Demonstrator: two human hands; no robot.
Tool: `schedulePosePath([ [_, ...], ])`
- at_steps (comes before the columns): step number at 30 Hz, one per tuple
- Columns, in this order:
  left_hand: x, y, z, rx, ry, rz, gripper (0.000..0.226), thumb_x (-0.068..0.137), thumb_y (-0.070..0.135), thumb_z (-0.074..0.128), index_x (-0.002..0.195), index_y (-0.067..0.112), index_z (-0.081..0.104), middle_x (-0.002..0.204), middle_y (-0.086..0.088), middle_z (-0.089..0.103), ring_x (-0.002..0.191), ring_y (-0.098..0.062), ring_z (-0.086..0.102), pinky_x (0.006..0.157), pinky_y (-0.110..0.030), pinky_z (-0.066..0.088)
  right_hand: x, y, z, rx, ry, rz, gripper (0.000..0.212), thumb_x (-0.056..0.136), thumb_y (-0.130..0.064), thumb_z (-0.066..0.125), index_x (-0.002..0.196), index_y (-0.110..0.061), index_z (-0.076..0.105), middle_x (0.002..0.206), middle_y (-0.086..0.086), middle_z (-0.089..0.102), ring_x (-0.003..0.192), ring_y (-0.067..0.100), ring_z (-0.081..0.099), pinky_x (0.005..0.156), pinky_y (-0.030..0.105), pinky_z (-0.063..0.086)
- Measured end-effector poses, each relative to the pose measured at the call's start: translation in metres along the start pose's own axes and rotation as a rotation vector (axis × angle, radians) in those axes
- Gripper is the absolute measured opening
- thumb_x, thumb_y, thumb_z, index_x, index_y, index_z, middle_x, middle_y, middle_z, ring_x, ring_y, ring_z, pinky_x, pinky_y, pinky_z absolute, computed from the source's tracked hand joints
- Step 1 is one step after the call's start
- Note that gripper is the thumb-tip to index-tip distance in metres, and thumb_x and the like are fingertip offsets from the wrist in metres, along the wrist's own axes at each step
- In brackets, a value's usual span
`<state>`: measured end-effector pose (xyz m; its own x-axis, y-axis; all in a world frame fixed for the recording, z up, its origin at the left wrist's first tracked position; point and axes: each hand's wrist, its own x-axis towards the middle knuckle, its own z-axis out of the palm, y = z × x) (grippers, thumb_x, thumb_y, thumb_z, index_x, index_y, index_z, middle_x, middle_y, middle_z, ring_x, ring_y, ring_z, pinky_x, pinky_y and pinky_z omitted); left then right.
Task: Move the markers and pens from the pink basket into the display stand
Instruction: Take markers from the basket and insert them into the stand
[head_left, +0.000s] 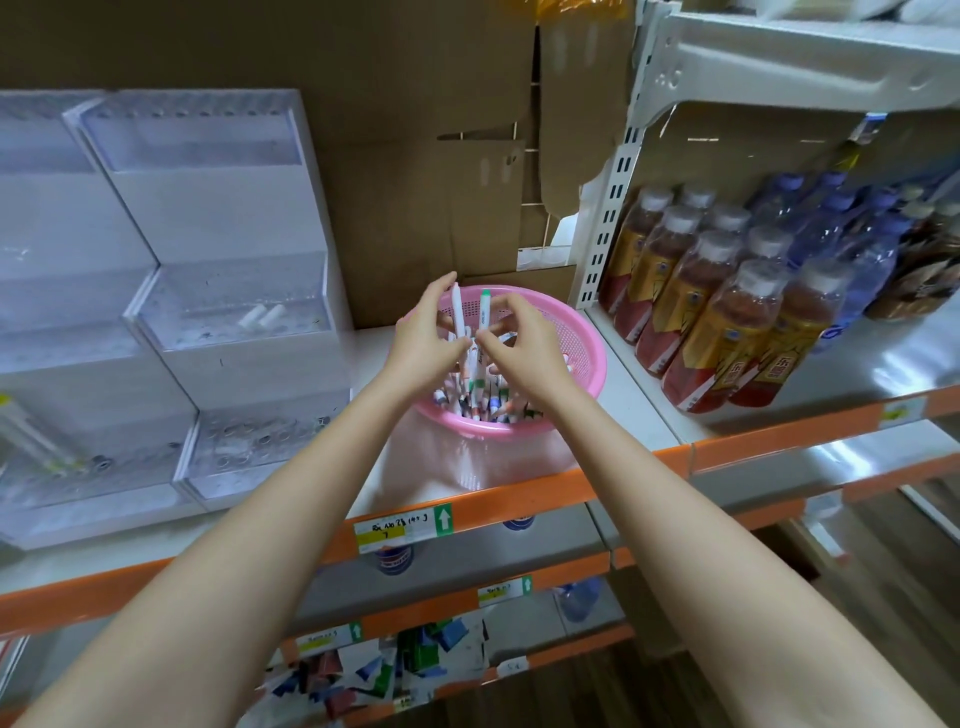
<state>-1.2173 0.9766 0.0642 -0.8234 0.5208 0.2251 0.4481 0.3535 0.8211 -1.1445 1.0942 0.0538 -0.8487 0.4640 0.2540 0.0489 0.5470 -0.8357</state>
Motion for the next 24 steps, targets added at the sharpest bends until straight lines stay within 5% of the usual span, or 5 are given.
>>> schedulePosePath([
  [4, -0.011, 0.004, -0.011, -0.029, 0.051, 0.125, 0.063, 0.080, 0.005, 0.070, 0.133, 0.029, 0.046, 0.113, 0.007, 0.057, 0.080, -0.011, 0.063, 0.072, -0.031, 0.058, -0.008, -0.009, -0.004, -0.009, 0.026, -0.131, 0.051, 0.089, -0.011, 0.060, 0.134, -0.029, 0.042, 0.089, -0.001, 0.065, 0.083, 0.016, 0.065, 0.070, 0.046, 0.057],
  [8, -0.026, 0.009, -0.025, 0.013, 0.170, 0.278, 0.055, 0.080, 0.004, 0.069, 0.129, 0.022, 0.050, 0.090, 0.004, 0.064, 0.078, -0.008, 0.063, 0.069, -0.013, 0.050, -0.016, -0.020, -0.001, -0.006, 0.066, -0.224, 0.051, 0.088, -0.011, 0.064, 0.132, -0.028, 0.046, 0.081, 0.000, 0.068, 0.077, 0.013, 0.067, 0.067, 0.043, 0.058],
  [13, -0.051, 0.009, -0.054, 0.028, 0.256, 0.395, 0.052, 0.083, 0.006, 0.067, 0.129, 0.023, 0.049, 0.083, -0.001, 0.063, 0.074, -0.012, 0.064, 0.068, -0.017, 0.053, -0.026, -0.048, 0.016, 0.063, 0.077, -0.331, 0.049, 0.085, -0.008, 0.066, 0.130, -0.022, 0.052, 0.081, 0.002, 0.069, 0.071, 0.009, 0.066, 0.066, 0.033, 0.056],
  [17, -0.073, -0.009, -0.094, 0.132, 0.325, 0.394, 0.054, 0.080, 0.003, 0.069, 0.128, 0.022, 0.053, 0.090, -0.002, 0.062, 0.069, -0.010, 0.063, 0.060, -0.007, 0.048, -0.032, -0.071, 0.043, 0.081, 0.037, -0.364, 0.049, 0.083, -0.007, 0.069, 0.128, -0.022, 0.054, 0.073, 0.001, 0.067, 0.066, 0.013, 0.063, 0.063, 0.029, 0.052],
  [24, -0.111, -0.047, -0.169, 0.184, 0.412, 0.235, 0.055, 0.082, 0.004, 0.068, 0.130, 0.024, 0.051, 0.093, 0.003, 0.060, 0.072, -0.009, 0.064, 0.064, -0.018, 0.053, -0.045, -0.115, 0.110, 0.092, -0.073, -0.407, 0.047, 0.086, -0.010, 0.069, 0.128, -0.020, 0.052, 0.071, 0.005, 0.066, 0.061, 0.016, 0.064, 0.064, 0.036, 0.055],
])
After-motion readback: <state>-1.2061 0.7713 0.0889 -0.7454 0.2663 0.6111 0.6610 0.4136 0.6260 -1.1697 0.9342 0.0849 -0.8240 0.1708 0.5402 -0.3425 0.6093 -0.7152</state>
